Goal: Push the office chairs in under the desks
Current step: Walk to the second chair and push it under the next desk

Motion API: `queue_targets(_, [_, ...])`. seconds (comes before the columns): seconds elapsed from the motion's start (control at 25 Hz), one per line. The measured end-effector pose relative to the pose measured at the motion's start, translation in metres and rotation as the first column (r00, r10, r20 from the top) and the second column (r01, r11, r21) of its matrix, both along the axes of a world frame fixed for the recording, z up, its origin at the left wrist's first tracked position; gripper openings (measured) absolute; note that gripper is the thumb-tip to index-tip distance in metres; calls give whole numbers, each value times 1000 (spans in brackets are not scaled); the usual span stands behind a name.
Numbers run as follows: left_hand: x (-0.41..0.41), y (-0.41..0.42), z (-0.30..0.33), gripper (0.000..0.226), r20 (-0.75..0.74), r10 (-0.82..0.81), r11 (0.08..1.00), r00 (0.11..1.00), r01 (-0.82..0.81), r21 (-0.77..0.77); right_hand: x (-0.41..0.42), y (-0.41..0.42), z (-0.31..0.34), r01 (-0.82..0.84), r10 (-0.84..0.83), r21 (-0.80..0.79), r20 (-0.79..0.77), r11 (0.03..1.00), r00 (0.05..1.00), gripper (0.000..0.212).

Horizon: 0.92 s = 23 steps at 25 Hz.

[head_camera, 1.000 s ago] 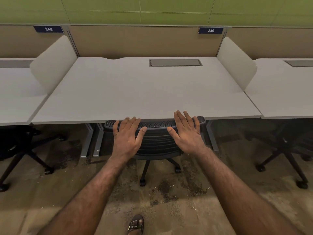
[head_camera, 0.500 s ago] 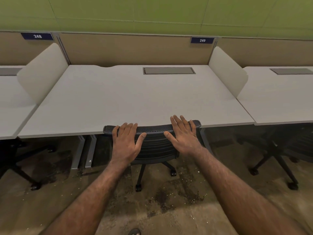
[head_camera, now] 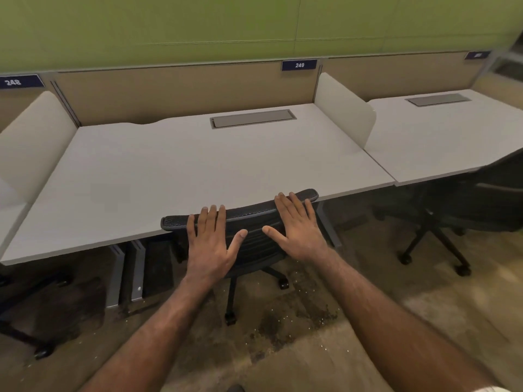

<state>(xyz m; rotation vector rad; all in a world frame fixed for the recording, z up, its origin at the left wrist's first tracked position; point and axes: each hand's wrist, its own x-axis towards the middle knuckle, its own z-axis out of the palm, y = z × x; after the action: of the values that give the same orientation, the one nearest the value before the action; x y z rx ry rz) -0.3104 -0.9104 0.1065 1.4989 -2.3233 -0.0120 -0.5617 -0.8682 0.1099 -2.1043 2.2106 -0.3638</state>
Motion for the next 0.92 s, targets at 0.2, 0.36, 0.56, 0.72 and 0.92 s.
queue_targets(0.2, [-39, 19, 1, 105, 105, -164, 986, 981, 164, 5, -5, 54, -25, 76, -63, -112, 110, 991, 992, 87])
queue_targets(0.36, [-82, 43, -2, 96, 87, -315, 949, 945, 313, 41, -26, 120, -41, 260, -252, -53, 127, 964, 959, 99])
queue_targets(0.56, [-146, 102, -15, 89, 49, -441, 891, 896, 431, 142, -67, 211, -49, 473, -460, -49, 163, 880, 873, 112])
queue_targets(0.72, [-208, 170, -23, 88, -15, -568, 807, 823, 561, 186, -103, 298, -52, 616, -598, -53, 190, 786, 779, 109])
queue_targets(0.92, [-300, 268, -34, 91, -73, -719, 669, 691, 717, 196, -164, 430, -54, 746, -737, 9, 157, 666, 657, 111])
